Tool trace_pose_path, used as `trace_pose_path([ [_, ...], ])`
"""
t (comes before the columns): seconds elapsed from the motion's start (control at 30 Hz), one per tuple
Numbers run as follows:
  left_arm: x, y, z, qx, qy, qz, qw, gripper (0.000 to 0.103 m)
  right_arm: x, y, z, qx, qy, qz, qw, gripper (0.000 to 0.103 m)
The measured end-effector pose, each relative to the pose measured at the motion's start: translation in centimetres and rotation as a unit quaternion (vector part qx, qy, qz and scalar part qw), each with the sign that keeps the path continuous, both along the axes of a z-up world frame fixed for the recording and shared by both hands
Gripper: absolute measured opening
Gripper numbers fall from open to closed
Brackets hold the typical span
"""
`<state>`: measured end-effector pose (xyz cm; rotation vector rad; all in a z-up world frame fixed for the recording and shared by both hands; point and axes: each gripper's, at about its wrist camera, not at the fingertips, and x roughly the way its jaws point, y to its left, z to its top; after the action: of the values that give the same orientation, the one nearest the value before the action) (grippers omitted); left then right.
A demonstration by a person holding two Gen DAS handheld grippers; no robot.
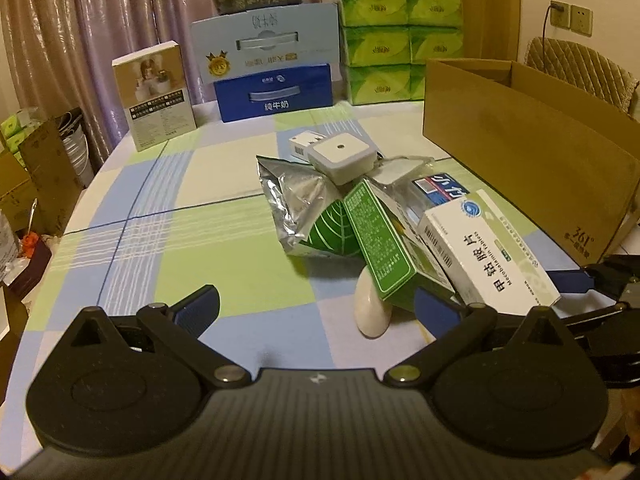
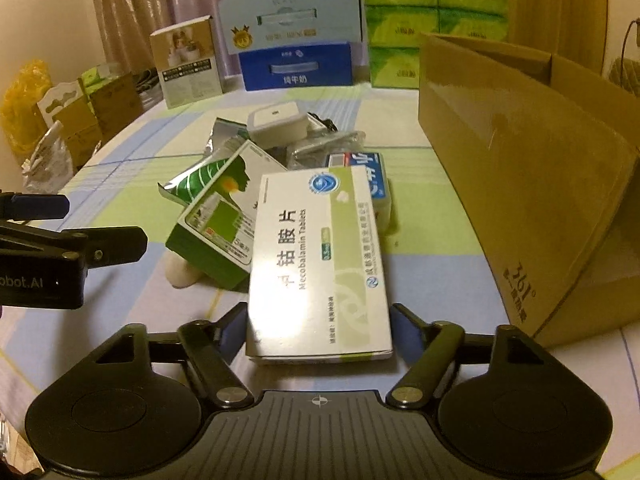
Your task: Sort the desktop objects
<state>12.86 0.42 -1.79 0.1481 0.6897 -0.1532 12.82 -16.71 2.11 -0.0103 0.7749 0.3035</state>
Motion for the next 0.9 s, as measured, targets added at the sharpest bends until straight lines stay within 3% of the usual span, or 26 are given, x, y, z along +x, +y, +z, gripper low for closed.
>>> trace_pose_path([
  [0.13, 0.2, -0.5, -0.5, 0.022, -0.009, -0.007, 0.9997, 0.102, -0.4, -0.5, 0.4, 0.005, -0.006, -0.012, 1.000, 0.069],
  [0.47, 0.4, -4.8, -1.9, 0.090, -0.041, -0.094, 0.9907, 0.101, -0.2, -2.6, 0.9, -0.004, -0.015, -0.065, 0.998, 0.068],
  [0.6, 0.8, -6.0, -2.4, 0.112, -0.060, -0.110, 0.9858, 0.091, -0.2, -3.7, 0.8, -0.003, -0.006, -0.080, 0.997, 0.068],
  [0.73, 1.8, -6.4, -2.8, 0.098, -0.048, -0.119, 0.9869, 0.090, -0.3, -4.5, 0.5, -0.009, 0.004, -0.092, 0.996, 0.068],
  [0.9, 2.6, -7.4, -3.7, 0.123, -0.044, -0.131, 0.9828, 0.088, -0.5, -4.9, 0.6, -0.004, 0.006, -0.096, 0.995, 0.068],
])
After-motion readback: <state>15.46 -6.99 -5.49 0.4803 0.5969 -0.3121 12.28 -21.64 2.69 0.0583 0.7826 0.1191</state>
